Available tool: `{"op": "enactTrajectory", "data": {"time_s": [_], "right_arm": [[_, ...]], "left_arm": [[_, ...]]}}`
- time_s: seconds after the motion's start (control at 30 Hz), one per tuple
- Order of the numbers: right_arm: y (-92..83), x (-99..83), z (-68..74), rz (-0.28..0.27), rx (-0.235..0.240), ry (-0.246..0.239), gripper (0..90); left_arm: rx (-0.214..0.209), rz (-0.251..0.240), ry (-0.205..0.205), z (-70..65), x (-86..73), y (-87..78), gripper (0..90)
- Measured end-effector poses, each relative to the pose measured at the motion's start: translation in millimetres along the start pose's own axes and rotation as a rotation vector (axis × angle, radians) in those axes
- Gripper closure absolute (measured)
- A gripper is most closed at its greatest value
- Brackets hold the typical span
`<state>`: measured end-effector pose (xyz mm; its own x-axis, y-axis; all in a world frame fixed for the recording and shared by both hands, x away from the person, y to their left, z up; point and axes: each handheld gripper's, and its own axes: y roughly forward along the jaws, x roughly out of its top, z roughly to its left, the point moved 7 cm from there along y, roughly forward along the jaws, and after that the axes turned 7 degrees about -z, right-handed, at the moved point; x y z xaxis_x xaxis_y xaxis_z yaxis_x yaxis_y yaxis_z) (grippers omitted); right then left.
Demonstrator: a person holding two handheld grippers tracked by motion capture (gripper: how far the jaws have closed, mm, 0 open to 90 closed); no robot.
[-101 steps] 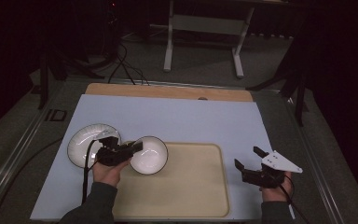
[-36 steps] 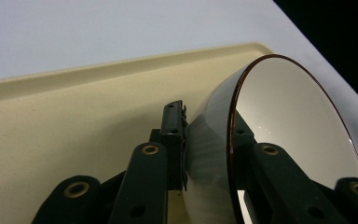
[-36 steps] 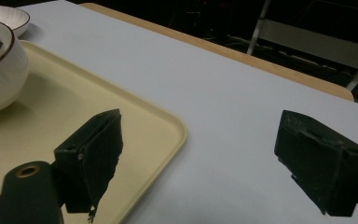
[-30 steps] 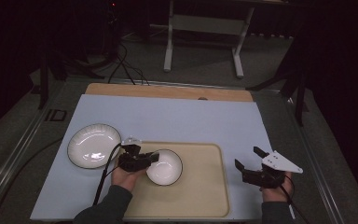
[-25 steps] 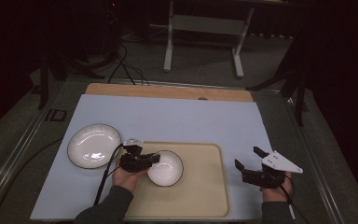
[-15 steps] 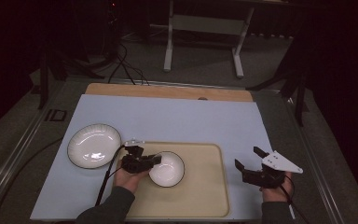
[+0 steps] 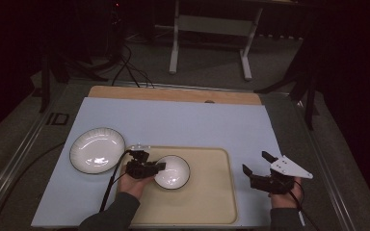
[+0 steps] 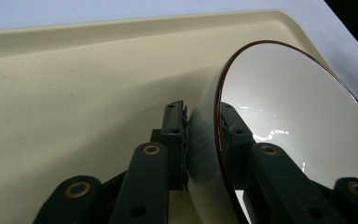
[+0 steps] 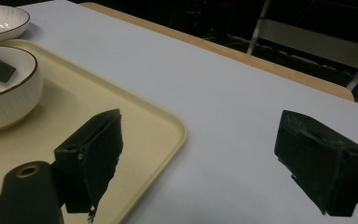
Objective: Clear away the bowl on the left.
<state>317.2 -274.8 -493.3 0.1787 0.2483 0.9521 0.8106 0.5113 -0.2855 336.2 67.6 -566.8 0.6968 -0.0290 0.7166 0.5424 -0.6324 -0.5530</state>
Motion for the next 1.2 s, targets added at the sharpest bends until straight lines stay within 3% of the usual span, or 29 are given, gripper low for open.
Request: {"op": "enactTrajectory", "data": {"time_s": [0.2, 0.37, 0.53, 0.8, 1.03, 1.2], "right_arm": [[-0.2, 0.2, -0.1, -0.003, -0.001, 0.002, 14.7], [-0.4, 0.3, -0.2, -0.004, -0.001, 0.003, 14.7], [-0.6, 0.5, -0.4, -0.005, -0.001, 0.003, 14.7], [-1.8, 1.0, -1.7, -0.009, -0.005, 0.008, 14.7], [-3.0, 1.4, -3.6, -0.015, -0.01, 0.011, 14.7], [-3.9, 1.7, -4.8, -0.018, -0.013, 0.017, 14.7]], "left_arm": [[-0.002, -0.005, 0.004, -1.5, 0.1, 0.4, 66.7], [-0.017, -0.03, -0.03, -0.7, 5.1, -5.5, 57.4], [-0.014, -0.055, -0.035, 1.1, 11.4, -14.8, 52.0], [0.017, -0.095, 0.066, -4.9, 23.0, -34.7, 43.8], [0.015, -0.142, 0.1, -3.1, 30.4, -51.1, 45.3], [0.057, -0.191, 0.136, 1.1, 38.1, -66.6, 44.3]]}}
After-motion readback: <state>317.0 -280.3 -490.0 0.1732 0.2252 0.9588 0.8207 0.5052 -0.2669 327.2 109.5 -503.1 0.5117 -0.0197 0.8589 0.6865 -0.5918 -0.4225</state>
